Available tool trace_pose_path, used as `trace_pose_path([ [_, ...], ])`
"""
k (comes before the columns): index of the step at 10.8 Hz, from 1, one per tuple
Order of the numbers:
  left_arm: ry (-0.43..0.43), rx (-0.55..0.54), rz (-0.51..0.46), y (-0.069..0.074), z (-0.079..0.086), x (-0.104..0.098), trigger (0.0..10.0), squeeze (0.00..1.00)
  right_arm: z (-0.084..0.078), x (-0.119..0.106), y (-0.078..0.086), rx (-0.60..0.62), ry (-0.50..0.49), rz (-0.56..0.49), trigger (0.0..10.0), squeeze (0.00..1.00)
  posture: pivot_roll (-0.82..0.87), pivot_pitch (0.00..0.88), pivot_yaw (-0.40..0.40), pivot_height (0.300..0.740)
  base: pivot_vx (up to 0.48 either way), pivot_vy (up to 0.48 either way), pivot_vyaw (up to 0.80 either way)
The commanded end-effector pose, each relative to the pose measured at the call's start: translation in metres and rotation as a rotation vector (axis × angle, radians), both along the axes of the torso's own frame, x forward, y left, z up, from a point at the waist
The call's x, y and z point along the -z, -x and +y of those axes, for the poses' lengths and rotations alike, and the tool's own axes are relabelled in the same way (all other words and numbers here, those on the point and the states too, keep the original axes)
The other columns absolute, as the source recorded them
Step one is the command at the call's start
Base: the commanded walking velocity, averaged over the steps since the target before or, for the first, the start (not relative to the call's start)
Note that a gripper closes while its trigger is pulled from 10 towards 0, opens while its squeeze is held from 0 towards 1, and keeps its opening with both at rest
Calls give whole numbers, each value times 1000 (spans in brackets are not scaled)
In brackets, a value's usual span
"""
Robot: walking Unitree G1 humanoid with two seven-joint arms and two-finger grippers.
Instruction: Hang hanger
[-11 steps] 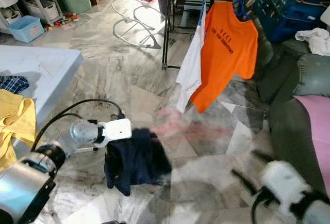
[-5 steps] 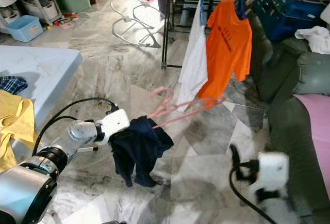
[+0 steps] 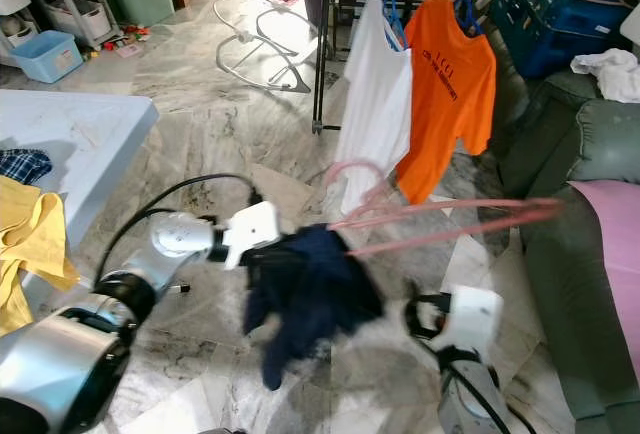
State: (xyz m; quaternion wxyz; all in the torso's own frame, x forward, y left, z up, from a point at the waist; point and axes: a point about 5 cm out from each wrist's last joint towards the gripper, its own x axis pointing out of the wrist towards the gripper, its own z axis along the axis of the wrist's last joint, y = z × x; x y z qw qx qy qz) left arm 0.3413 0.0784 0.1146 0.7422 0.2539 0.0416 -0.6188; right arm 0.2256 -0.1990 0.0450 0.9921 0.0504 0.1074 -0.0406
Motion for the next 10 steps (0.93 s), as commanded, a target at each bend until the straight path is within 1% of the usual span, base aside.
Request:
trace_pose_path([
  [1,52,29,-58,-5,-4,-17,0,0,2,3,1,-9,-42,18,10000,0,-76,72,-7,740,0,0,0],
  [2,83,57,-64,-4,-7,-21,0,0,7,3,0,-50,-86,26,10000,0,-79,74,-9,740,0,0,0],
  [3,107,70,-66,-4,-11,-26,0,0,10,5,2,-80,-71,36,10000,0,-77,76,-11,740,0,0,0],
  [5,196,124,-79,-4,-21,-41,0,0,14,18,8,-129,-95,82,10000,0,-73,78,-13,740,0,0,0],
  [6,211,125,-80,-4,-23,-44,0,0,16,22,10,-153,-78,95,10000,0,-71,75,-12,740,0,0,0],
  [7,205,128,-85,-4,-23,-43,0,0,18,17,8,-156,-60,57,10000,0,-72,76,-12,740,0,0,0],
  [8,207,132,-81,-3,-22,-42,0,0,19,4,5,-156,-73,-34,10000,0,-75,77,-14,740,0,0,0],
  [10,232,160,-74,-2,-24,-45,0,0,11,11,6,-139,-38,-2,10000,0,-74,77,-16,740,0,0,0],
])
